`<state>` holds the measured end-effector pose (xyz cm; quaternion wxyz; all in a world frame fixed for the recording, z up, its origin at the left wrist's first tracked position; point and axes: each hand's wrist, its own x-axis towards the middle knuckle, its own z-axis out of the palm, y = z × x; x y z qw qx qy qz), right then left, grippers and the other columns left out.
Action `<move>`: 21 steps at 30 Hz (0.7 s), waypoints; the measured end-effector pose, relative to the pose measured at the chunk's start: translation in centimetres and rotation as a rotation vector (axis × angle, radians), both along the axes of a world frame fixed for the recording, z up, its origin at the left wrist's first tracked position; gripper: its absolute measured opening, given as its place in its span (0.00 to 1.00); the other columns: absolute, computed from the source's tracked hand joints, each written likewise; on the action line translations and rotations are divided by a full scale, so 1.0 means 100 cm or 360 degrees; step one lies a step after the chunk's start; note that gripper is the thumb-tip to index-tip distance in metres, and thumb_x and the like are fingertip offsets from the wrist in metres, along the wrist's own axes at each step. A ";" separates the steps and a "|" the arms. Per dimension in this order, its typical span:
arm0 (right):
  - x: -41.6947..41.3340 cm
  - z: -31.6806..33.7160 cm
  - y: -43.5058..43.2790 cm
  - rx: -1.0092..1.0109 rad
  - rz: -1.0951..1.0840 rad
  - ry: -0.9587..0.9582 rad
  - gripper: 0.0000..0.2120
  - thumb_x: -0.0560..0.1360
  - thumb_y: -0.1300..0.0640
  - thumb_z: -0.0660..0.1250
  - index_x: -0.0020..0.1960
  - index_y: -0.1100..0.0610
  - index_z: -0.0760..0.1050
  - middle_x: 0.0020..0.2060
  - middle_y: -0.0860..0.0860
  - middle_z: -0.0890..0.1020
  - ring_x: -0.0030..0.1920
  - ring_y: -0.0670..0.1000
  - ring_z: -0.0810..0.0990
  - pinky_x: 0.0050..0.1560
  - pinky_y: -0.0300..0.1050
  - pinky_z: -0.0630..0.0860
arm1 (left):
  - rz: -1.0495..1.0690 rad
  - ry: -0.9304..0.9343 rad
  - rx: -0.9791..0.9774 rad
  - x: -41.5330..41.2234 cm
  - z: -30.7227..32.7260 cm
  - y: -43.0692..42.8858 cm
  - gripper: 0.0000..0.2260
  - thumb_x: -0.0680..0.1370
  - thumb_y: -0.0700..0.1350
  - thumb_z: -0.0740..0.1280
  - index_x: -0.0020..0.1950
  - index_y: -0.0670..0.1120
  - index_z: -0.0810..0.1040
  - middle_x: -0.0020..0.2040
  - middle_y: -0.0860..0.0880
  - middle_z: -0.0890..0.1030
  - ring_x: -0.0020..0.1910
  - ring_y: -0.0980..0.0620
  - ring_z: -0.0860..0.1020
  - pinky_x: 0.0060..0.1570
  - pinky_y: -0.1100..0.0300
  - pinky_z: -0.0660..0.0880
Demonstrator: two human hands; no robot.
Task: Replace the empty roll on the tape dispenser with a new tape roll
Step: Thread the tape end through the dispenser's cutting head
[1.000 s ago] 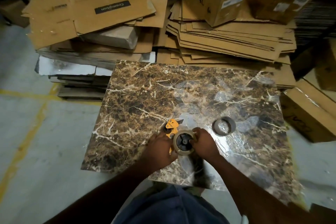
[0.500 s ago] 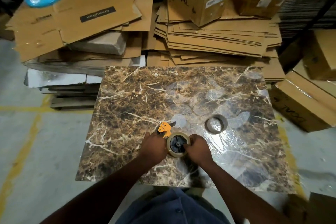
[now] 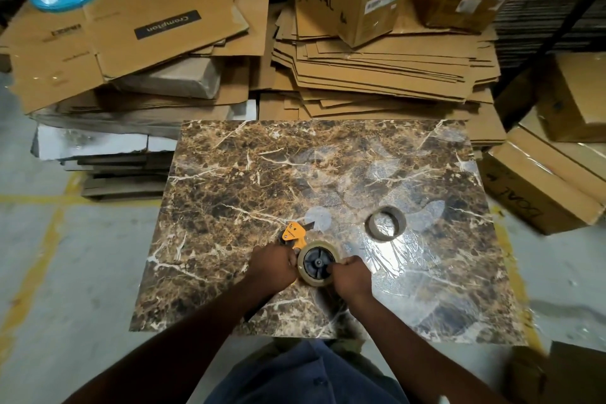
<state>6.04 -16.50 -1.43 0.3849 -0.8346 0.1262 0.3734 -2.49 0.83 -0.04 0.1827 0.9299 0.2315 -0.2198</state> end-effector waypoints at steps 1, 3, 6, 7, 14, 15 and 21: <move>-0.001 -0.002 0.000 -0.0007 -0.0027 0.0013 0.20 0.68 0.47 0.76 0.50 0.60 0.76 0.46 0.58 0.84 0.47 0.59 0.84 0.49 0.56 0.82 | -0.0005 -0.0001 0.0015 0.000 0.000 0.001 0.15 0.71 0.52 0.59 0.45 0.50 0.83 0.43 0.49 0.85 0.49 0.45 0.82 0.61 0.49 0.72; -0.002 -0.003 0.002 -0.0020 -0.0063 0.0038 0.22 0.67 0.47 0.76 0.52 0.60 0.76 0.48 0.58 0.84 0.48 0.60 0.83 0.50 0.57 0.82 | -0.0075 0.0001 0.0091 0.001 -0.003 0.000 0.13 0.73 0.50 0.59 0.48 0.50 0.82 0.43 0.48 0.85 0.49 0.44 0.82 0.62 0.48 0.73; -0.003 -0.005 0.004 -0.0030 -0.0114 0.0090 0.25 0.64 0.46 0.75 0.53 0.62 0.76 0.50 0.60 0.84 0.50 0.61 0.83 0.49 0.56 0.81 | -0.0078 -0.0019 0.0032 0.003 -0.005 0.000 0.16 0.70 0.56 0.61 0.52 0.51 0.79 0.42 0.48 0.84 0.47 0.41 0.82 0.58 0.50 0.74; -0.003 -0.005 0.005 -0.0024 -0.0133 0.0111 0.27 0.63 0.45 0.75 0.53 0.62 0.77 0.50 0.60 0.84 0.49 0.61 0.83 0.47 0.55 0.80 | -0.0083 0.0000 0.0014 0.003 -0.006 0.001 0.19 0.68 0.59 0.63 0.53 0.52 0.79 0.42 0.49 0.84 0.46 0.42 0.82 0.56 0.51 0.74; -0.006 -0.020 0.004 -0.0021 -0.0151 0.0173 0.34 0.54 0.39 0.71 0.50 0.63 0.79 0.46 0.61 0.86 0.47 0.61 0.85 0.40 0.51 0.77 | -0.0202 -0.0040 0.0274 0.001 -0.008 -0.004 0.18 0.74 0.54 0.62 0.61 0.52 0.79 0.47 0.47 0.86 0.50 0.42 0.84 0.56 0.51 0.74; -0.006 -0.020 0.004 -0.0024 -0.0147 0.0172 0.32 0.56 0.40 0.72 0.50 0.63 0.78 0.46 0.60 0.85 0.47 0.61 0.85 0.42 0.53 0.79 | -0.0151 -0.0044 0.0290 0.003 -0.006 -0.004 0.15 0.76 0.52 0.61 0.59 0.52 0.80 0.47 0.47 0.86 0.49 0.43 0.84 0.55 0.51 0.74; -0.003 -0.010 0.006 -0.0068 -0.0091 0.0132 0.23 0.65 0.48 0.73 0.53 0.61 0.75 0.50 0.60 0.84 0.49 0.60 0.83 0.49 0.56 0.81 | -0.0174 -0.0132 0.0379 0.007 0.002 0.012 0.11 0.77 0.46 0.63 0.53 0.52 0.84 0.43 0.47 0.85 0.44 0.44 0.84 0.40 0.56 0.72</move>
